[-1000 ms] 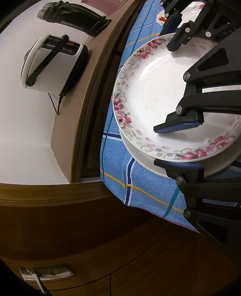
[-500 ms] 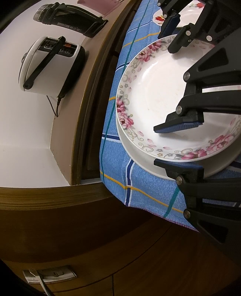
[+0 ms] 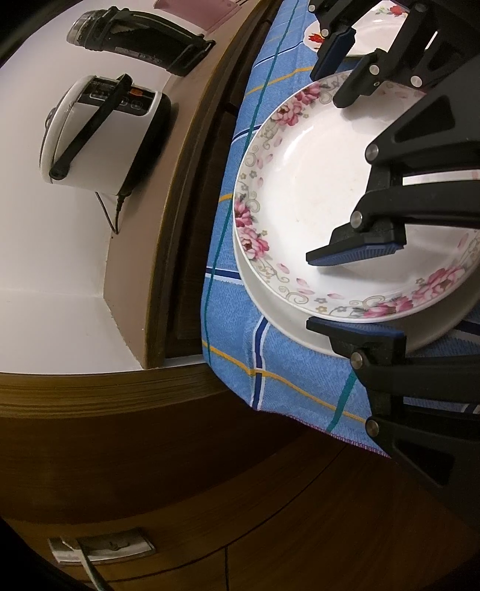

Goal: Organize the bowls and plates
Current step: 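Open the left gripper to release the plate on the stack, then move the left gripper to the red-floral plate rim and close it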

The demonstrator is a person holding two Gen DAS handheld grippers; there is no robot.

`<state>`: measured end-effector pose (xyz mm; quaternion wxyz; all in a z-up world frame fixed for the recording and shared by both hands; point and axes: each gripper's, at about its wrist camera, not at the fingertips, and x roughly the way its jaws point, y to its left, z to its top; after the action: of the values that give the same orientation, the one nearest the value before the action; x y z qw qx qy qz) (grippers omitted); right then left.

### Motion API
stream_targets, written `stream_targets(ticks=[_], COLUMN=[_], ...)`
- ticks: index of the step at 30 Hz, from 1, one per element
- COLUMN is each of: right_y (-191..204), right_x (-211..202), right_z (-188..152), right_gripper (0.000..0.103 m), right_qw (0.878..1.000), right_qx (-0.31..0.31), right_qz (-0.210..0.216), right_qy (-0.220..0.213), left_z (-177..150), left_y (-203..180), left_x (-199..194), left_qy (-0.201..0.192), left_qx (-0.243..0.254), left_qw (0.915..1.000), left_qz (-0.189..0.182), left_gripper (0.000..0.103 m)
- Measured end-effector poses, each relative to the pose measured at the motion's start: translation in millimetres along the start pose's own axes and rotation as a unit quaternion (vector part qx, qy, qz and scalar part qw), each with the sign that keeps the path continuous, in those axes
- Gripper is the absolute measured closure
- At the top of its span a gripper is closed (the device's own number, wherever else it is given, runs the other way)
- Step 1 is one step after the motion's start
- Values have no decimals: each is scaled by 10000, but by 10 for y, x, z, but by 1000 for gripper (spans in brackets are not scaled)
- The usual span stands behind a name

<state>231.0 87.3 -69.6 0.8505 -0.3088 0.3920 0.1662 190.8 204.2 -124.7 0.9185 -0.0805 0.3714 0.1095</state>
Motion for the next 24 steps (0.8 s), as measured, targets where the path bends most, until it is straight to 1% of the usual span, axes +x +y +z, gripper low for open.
stream_targets(ticks=[4, 5, 7, 8, 10, 15, 19, 20, 21, 22, 24], right_y=[2, -17, -103, -119, -93, -60, -95, -122, -158, -195, -319], right_x=[0, -7, -94, -140, -194, -224, -317, -349, -376, -379, -422], right_z=[1, 0, -15, -14, -8, -5, -50, -74, -109, -140, -249], right_gripper=[79, 79, 79, 80, 80, 80, 78, 75, 72, 72, 72], right_qw=[10000, 9999, 9983, 9977, 9980, 9979, 9966, 9958, 9947, 9935, 9907], right_qx=[14, 50, 347, 408, 350, 353, 495, 595, 736, 855, 1139], right_qz=[37, 98, 429, 481, 419, 436, 443, 432, 425, 421, 358], right_qy=[-1, -12, -197, -262, -310, -328, -485, -543, -587, -616, -650], left_z=[-8, -6, 3, 10, 20, 26, 34, 35, 35, 34, 34], left_y=[-11, -6, 11, 27, 47, 33, 59, 62, 60, 57, 37], left_x=[-36, -48, -96, -126, -169, -172, -181, -184, -190, -190, -231], left_qy=[-47, -57, -165, -231, -307, -268, -334, -341, -354, -379, -495], left_qx=[13, 3, -48, -96, -157, -142, -235, -247, -250, -244, -213], left_qw=[10000, 10000, 9998, 9997, 9994, 9995, 9992, 9991, 9991, 9990, 9985], left_qz=[21, 24, 95, 83, 27, 19, -3, 0, -5, -10, 5], left_gripper=[72, 72, 71, 70, 61, 60, 58, 57, 54, 51, 51])
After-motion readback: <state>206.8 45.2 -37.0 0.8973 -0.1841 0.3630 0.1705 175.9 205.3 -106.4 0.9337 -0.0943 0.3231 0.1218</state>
